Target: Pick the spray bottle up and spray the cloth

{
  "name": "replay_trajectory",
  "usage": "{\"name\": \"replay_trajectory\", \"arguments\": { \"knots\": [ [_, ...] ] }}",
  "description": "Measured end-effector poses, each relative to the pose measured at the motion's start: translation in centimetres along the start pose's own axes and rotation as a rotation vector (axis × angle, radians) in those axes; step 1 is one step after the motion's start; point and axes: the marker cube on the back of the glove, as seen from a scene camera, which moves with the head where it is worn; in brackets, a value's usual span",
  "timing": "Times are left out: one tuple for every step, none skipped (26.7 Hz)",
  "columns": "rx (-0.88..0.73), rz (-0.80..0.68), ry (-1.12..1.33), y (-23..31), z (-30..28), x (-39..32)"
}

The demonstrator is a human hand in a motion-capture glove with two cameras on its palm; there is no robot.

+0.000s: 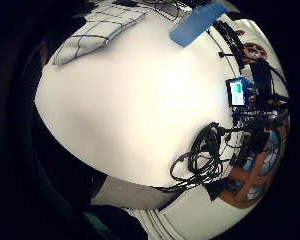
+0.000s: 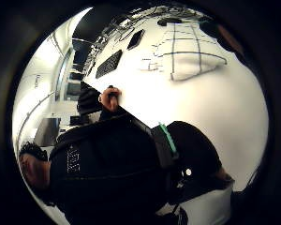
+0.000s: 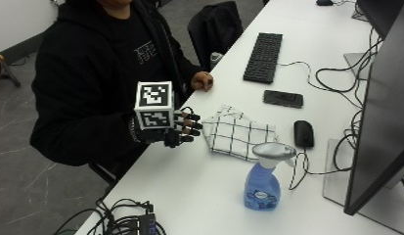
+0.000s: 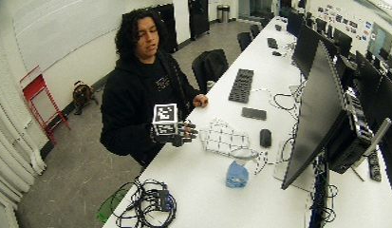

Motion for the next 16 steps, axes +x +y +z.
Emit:
{"name": "replay_trajectory", "arguments": {
  "knots": [
    [0.003,0.010,0.000,-0.1,-0.2,0.6],
    [0.005,0.022,0.000,-0.3,-0.4,1.2],
    [0.007,0.038,0.002,-0.4,-0.6,2.0],
    [0.010,0.056,0.004,-0.6,-0.8,2.9],
    [0.014,0.077,0.007,-0.8,-1.1,3.8],
    [0.021,0.099,0.009,-1.0,-1.5,4.8],
    [0.030,0.121,0.010,-1.2,-1.9,5.8],
    [0.041,0.142,0.009,-1.5,-2.4,6.7],
    [0.053,0.161,0.007,-1.7,-2.9,7.7],
    [0.066,0.179,0.006,-2.0,-3.5,8.6],
    [0.080,0.195,0.004,-2.4,-4.0,9.5],
    [0.094,0.208,0.000,-2.8,-4.6,10.4],
    [0.107,0.222,-0.005,-3.2,-5.2,11.2],
    [0.119,0.236,-0.014,-3.7,-5.7,12.0],
    [0.130,0.252,-0.028,-4.3,-6.2,12.8],
    [0.140,0.271,-0.049,-4.9,-6.5,13.5]
  ]
}}
